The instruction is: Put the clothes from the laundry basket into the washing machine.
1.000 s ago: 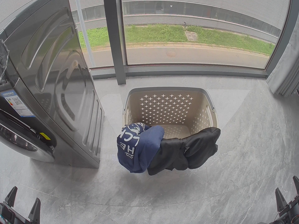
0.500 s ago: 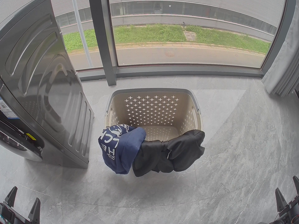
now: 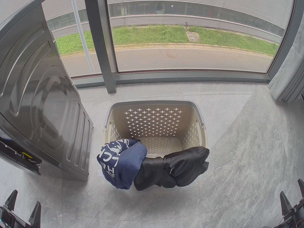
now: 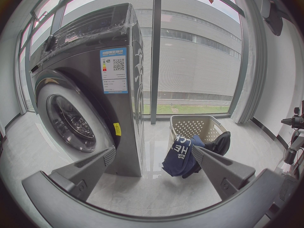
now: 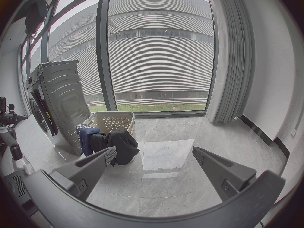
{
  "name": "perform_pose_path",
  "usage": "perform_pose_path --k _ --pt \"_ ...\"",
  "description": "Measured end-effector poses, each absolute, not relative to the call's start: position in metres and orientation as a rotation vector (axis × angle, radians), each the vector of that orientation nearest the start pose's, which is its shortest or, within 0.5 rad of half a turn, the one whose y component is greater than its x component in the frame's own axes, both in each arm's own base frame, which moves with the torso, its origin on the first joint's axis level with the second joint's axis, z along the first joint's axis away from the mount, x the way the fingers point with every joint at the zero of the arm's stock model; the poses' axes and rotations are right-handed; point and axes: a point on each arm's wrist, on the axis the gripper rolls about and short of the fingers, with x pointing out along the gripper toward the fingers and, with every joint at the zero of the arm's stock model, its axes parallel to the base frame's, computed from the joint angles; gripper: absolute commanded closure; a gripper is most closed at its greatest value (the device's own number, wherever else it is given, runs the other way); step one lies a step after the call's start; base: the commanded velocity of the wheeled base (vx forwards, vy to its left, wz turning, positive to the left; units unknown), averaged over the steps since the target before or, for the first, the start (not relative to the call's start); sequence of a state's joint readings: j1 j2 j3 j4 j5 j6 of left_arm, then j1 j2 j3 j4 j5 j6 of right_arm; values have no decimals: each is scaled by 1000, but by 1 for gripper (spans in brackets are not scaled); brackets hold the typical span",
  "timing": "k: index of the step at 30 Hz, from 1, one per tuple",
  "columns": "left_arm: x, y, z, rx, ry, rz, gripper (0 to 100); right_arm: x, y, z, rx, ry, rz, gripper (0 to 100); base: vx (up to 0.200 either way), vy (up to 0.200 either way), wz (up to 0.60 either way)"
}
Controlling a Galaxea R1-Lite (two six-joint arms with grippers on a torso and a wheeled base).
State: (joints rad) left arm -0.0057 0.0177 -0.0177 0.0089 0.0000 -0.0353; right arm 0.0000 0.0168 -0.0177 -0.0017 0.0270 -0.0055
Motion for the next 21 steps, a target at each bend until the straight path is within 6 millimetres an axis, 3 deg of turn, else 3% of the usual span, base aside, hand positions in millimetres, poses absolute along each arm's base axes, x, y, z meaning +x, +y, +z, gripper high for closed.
perform_pose_path --k 4,13,19,21 --pt "-23 0 80 -35 9 -6 0 -23 1 81 -6 -2 27 0 200 0 0" --pt "-23 0 80 -35 9 -6 0 -23 1 81 -5 -2 28 0 0 0 0" --pt "-23 0 80 -36 9 -6 0 -23 1 81 -6 -2 27 0 0 -200 0" --pt "-23 0 80 -37 9 -6 0 -23 1 81 -6 -2 27 0 0 0 0"
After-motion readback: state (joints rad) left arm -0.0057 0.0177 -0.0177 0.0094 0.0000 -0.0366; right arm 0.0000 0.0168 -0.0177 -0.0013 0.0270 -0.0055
